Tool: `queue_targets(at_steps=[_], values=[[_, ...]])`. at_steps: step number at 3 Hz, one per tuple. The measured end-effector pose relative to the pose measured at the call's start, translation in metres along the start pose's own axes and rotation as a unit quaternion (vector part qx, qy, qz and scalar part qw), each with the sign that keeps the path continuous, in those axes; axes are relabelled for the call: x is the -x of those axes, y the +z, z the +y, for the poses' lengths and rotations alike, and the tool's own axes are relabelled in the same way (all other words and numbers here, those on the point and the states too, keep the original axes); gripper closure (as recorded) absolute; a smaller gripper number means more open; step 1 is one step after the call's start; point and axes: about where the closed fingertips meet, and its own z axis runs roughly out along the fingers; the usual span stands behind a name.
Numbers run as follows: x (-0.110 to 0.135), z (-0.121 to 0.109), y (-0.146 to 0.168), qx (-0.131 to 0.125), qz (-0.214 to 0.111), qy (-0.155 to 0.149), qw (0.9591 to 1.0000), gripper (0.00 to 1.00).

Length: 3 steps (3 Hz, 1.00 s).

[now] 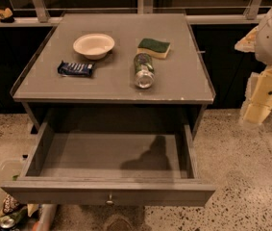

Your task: Close top drawer

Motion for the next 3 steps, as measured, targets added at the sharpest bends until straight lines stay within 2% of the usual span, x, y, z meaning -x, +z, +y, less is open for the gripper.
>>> queue_targets(at_steps=[1,2,3], values=[[0.0,0.002,-0.001,-0.005,-0.001,-0.002,1.0,0.0],[-0.01,0.025,0.006,-0.012,-0.007,-0.012,0.9998,0.0],[-0.048,0.062,0.049,0.0,-0.032,-0.006,0.9995,0.0]])
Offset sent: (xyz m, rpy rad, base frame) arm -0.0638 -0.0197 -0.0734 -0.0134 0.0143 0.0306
